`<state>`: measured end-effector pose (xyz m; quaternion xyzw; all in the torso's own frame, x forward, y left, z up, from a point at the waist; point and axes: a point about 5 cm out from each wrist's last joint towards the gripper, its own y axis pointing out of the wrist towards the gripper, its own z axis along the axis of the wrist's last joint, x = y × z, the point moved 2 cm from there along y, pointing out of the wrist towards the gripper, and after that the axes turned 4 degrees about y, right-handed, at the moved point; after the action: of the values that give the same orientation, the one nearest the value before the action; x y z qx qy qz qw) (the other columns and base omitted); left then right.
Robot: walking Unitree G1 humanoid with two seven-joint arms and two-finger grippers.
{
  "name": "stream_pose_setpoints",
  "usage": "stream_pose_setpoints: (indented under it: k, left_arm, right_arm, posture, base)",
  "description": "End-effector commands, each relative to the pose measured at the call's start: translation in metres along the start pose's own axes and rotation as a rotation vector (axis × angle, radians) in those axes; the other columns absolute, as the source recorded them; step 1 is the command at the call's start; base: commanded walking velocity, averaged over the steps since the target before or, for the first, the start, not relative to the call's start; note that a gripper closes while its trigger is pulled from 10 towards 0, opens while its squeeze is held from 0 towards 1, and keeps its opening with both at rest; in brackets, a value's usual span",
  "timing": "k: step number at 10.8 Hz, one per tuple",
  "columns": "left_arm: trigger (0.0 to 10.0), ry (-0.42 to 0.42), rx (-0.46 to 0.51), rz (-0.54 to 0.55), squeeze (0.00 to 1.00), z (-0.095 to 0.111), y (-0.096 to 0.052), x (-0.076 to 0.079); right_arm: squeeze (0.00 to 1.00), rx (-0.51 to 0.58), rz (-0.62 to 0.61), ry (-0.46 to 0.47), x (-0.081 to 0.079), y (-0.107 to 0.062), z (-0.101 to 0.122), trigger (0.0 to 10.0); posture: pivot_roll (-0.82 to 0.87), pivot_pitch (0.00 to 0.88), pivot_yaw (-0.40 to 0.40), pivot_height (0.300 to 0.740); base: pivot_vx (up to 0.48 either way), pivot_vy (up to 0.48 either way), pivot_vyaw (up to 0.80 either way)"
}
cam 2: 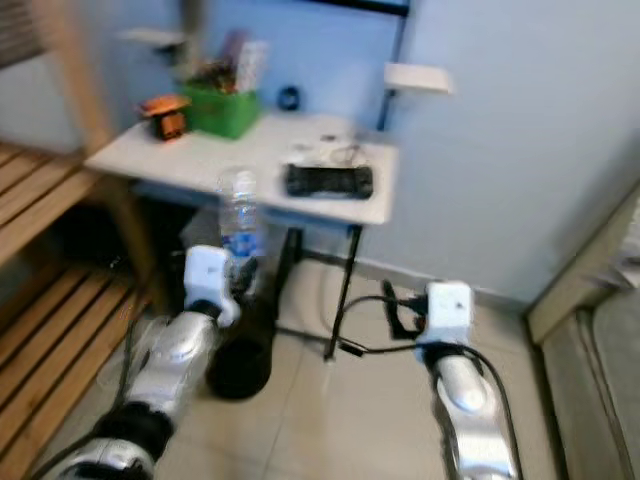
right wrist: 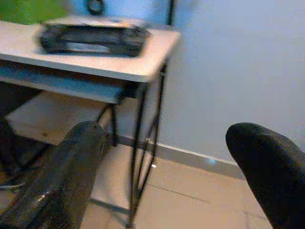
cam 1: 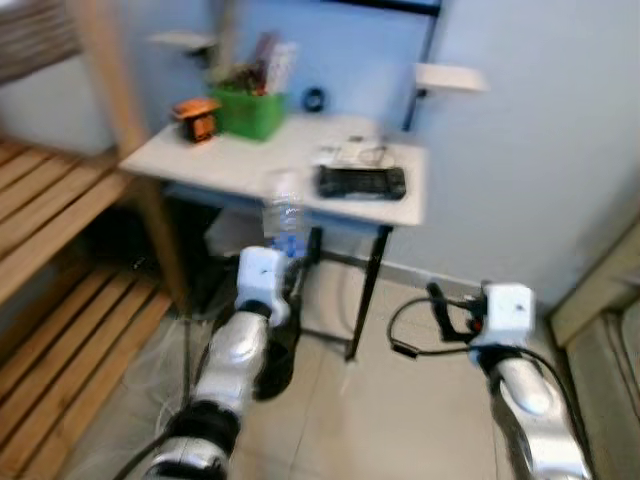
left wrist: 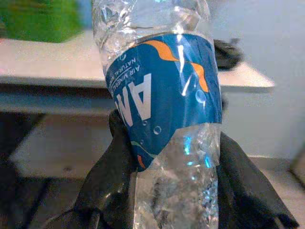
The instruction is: Clean up the room
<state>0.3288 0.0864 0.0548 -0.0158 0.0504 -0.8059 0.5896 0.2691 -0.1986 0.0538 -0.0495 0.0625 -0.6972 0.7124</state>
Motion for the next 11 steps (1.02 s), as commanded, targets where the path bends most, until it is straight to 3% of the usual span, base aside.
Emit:
stream_pose_setpoints:
  k: [1,4,6,7,9,11]
  left_arm:
    - [10.0,0.028,0.013,-0.026,0.00,0.006,0.004,-0.001]
    - [10.0,0.051,0.003,-0.048,0.00,0.005,0.003,0.000]
    - [10.0,0.085,-0.030,-0.036,0.00,-0.002,-0.001,-0.001]
    - [10.0,0.084,-0.069,-0.040,0.00,-0.012,-0.007,0.002]
    - [10.0,0.124,-0.144,-0.096,0.00,-0.034,-0.026,0.024]
    - [10.0,0.156,-0.190,-0.106,0.00,-0.044,-0.036,0.027]
  right_arm:
    - [0.00,0.033,0.003,0.004,-0.002,0.004,0.007,10.0]
    - [0.00,0.026,0.001,0.013,-0.004,0.002,0.002,10.0]
    - [0.00,0.011,0.023,0.013,-0.007,-0.002,-0.003,10.0]
    - [0.00,-0.004,0.062,0.004,-0.004,-0.009,-0.006,10.0]
    - [0.00,-0.031,0.102,-0.015,0.009,-0.024,-0.009,10.0]
    - [0.00,-0.040,0.116,-0.028,0.016,-0.028,-0.007,10.0]
  posture:
    - [-0.11,0.000,-0.036,0.740]
    - [-0.09,0.000,-0.032,0.740]
    - [-0.08,0.000,-0.043,0.740]
    - [-0.08,0.000,-0.056,0.740]
    - [-0.08,0.000,-0.080,0.740]
    - [-0.08,0.000,-0.098,0.740]
  base:
    - [0.480,0.000,0.00]
    - [0.455,0.000,0.00]
    - [0.000,0.000,0.00]
    - [0.000,0.000,0.00]
    - [0.000,0.000,0.00]
    - [0.000,0.000,0.00]
